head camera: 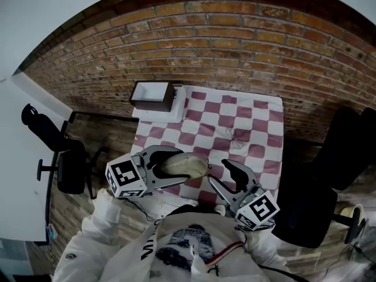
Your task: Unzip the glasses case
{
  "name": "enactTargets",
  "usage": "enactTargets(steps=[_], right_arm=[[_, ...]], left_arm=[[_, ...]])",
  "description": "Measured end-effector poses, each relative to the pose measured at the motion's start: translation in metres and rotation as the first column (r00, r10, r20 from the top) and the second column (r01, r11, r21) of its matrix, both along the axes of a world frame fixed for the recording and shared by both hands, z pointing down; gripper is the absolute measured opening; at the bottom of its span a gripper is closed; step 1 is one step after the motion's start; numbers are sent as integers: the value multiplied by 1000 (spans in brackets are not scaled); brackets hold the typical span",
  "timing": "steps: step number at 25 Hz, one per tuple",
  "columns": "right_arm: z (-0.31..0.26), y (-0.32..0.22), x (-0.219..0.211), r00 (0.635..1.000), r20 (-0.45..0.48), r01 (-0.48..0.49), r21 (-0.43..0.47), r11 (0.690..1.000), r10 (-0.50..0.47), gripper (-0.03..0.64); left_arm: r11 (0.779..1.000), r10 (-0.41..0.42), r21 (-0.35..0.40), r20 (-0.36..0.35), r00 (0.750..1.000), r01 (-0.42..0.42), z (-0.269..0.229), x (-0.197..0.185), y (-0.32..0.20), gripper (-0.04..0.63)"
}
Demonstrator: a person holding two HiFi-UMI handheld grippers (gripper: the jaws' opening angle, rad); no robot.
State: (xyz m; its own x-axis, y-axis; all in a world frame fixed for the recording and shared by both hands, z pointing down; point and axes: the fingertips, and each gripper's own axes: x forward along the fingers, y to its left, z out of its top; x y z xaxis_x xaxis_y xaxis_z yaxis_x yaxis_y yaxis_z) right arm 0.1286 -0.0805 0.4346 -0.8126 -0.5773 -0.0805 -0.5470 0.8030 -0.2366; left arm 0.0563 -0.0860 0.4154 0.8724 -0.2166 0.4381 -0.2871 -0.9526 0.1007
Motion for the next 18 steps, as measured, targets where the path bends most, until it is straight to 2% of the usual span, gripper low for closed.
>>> enactTargets(steps=[3,6,8,12,18], right_arm=[[4,-2,-7,998,-48,-26,32,999,27,233],[-4,-8,-15,993,-80,-76,103,992,85,226],[-6,-12,-20,987,-105,-107,144,984,123,167],[0,-13,-30,975,-183,-96,174,980,128,163],[-2,-13,-36,959,-238,-101,219,971,153,124]], left_arm=[[1000,0,24,64,998,-1,-1,-1,0,287],[999,-9,32,102,995,6,-3,-2,0,287],[999,-23,24,110,994,21,-3,-3,-2,288],[999,-34,17,120,992,32,-3,-7,-1,288],[999,-43,15,117,992,41,-2,-10,3,288]])
